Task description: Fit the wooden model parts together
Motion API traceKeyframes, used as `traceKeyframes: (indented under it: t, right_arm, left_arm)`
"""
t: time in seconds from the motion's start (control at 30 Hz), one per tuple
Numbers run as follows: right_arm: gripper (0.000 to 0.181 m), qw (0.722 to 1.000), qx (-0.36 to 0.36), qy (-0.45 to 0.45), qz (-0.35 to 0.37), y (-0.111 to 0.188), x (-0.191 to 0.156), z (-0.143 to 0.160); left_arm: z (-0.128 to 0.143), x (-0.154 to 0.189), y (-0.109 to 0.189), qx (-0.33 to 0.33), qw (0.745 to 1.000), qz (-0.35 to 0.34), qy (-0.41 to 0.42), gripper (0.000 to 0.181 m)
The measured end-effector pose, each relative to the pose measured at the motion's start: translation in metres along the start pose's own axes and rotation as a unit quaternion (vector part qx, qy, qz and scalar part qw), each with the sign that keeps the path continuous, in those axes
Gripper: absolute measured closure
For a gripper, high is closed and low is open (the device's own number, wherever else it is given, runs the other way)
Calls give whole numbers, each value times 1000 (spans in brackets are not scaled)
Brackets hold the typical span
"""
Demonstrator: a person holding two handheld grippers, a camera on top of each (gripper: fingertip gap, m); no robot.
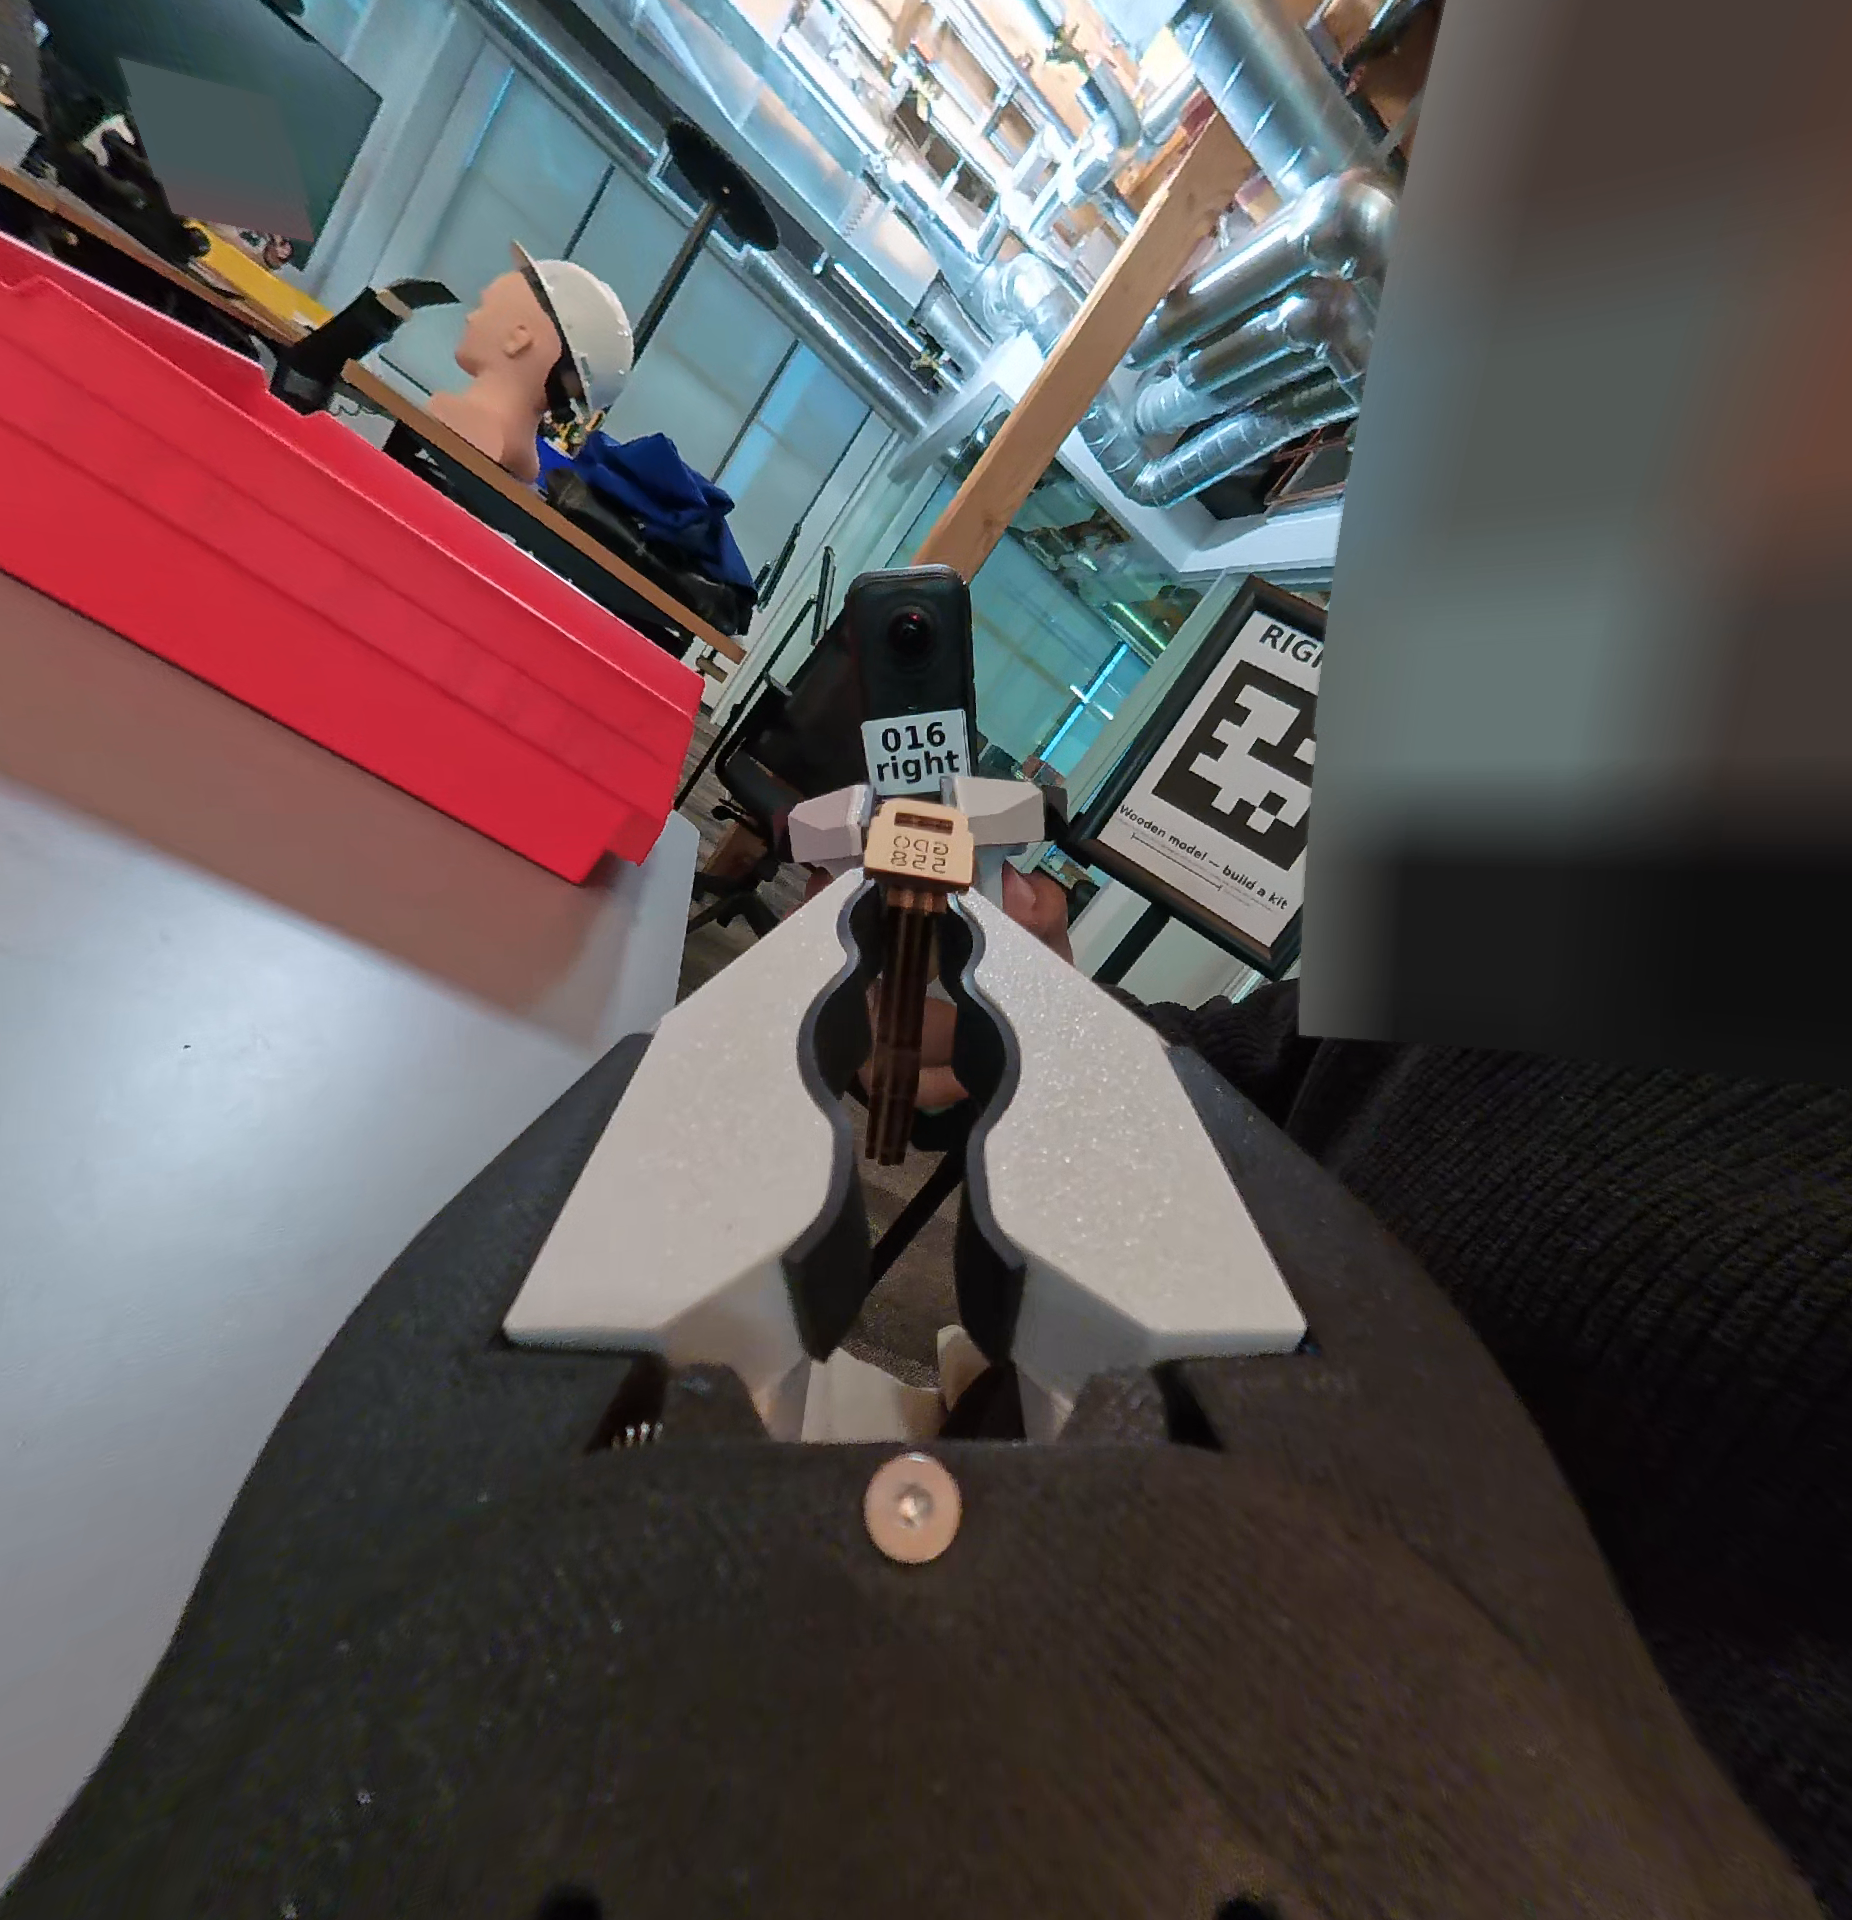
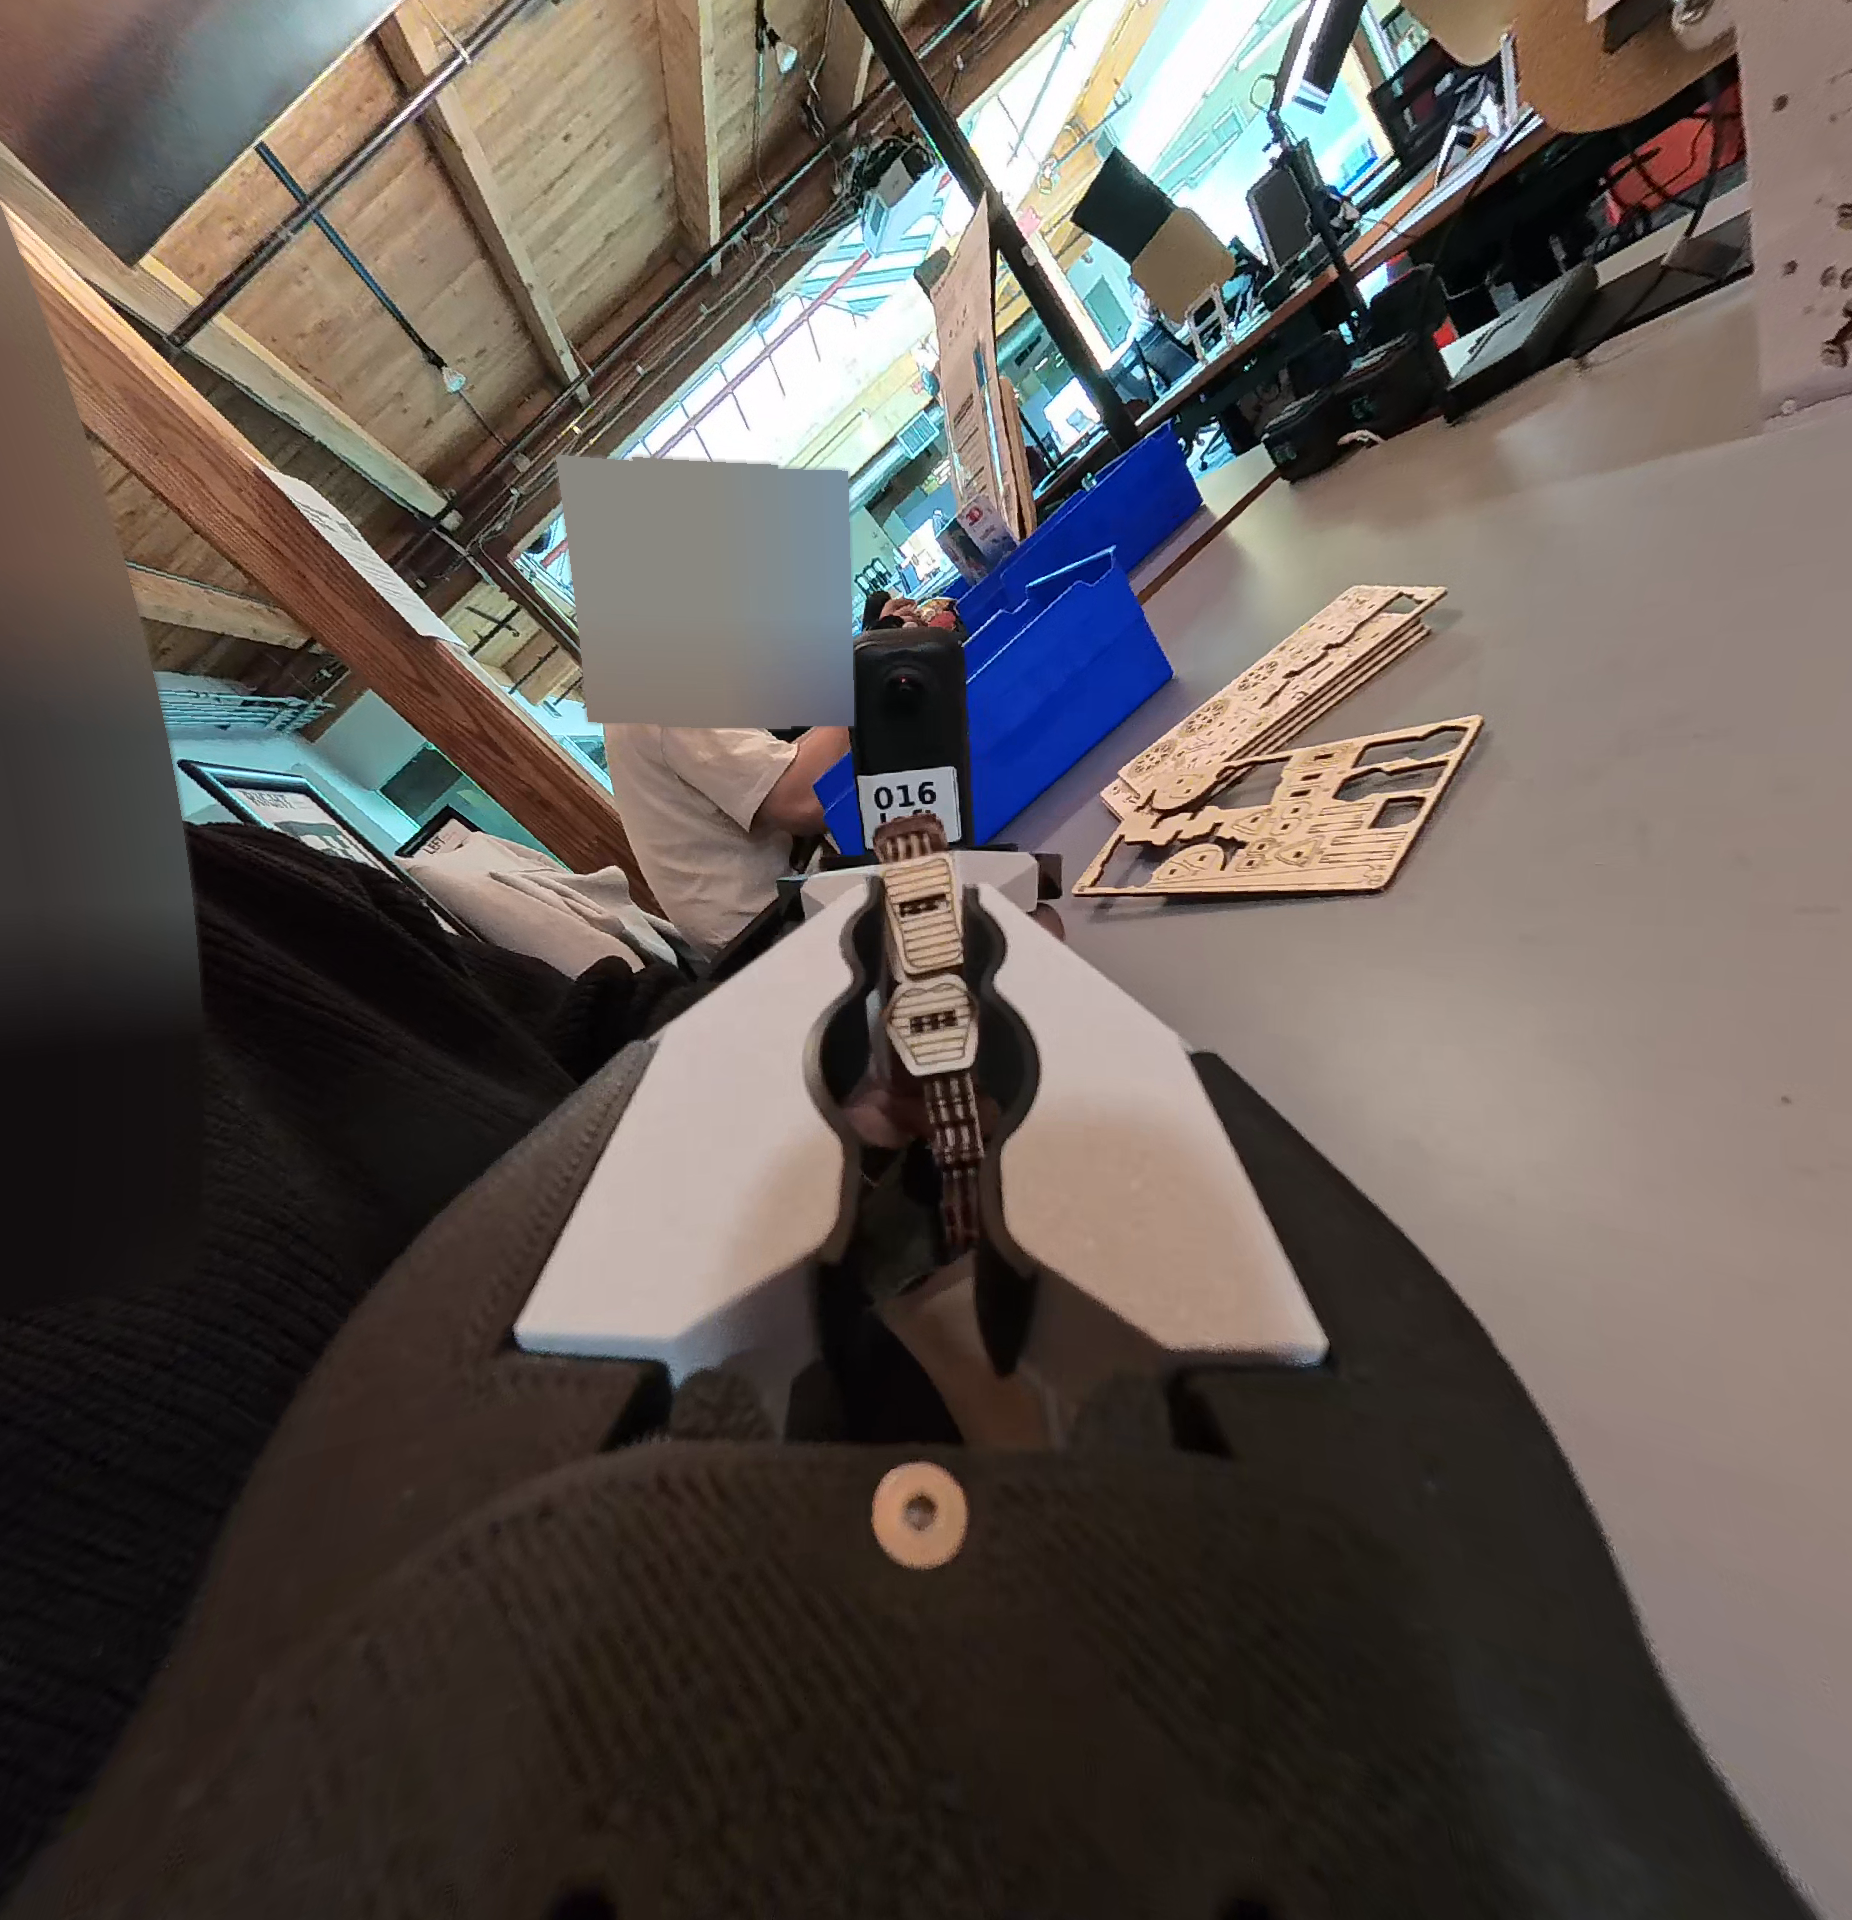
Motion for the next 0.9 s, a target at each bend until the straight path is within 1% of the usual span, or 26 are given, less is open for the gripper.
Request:
traceKeyframes:
  t: [0.2, 0.33, 0.57, 0.67, 0.77, 0.9]
  right_arm:
    - [168, 1000, 9, -14, -5, 1, 1, 0]
    - [168, 1000, 11, -24, -13, 1, 3, 0]
    - [168, 1000, 4, 2, -6, 1, 2, 1]
    - [168, 1000, -3, 20, 5, 0, 0, 2]
    - [167, 999, -12, 40, 22, -2, -3, 3]
    - [167, 1000, -4, 20, 20, -2, -2, 4]
  left_arm:
    - [0, 2, -1, 2, 1000, -12, -16, 174]
    - [0, -1, -1, 3, 1000, -11, 1, 175]
    - [0, 0, -1, -2, 1000, -19, -14, 174]
    - [0, 2, 0, -3, 999, -25, -32, 175]
    - [1, 2, 1, -4, 999, -22, -27, 175]
    - [2, 1, 1, 2, 1000, -16, -11, 175]
Point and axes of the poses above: each gripper's, where its closed fingertips meet, y back along the fingers, z out of its underside, x = y × z across the jaws, the point moved 7 cm from there along y, back along the fingers, and after that the axes turned 12 degrees about -z, right-handed, at the moved point
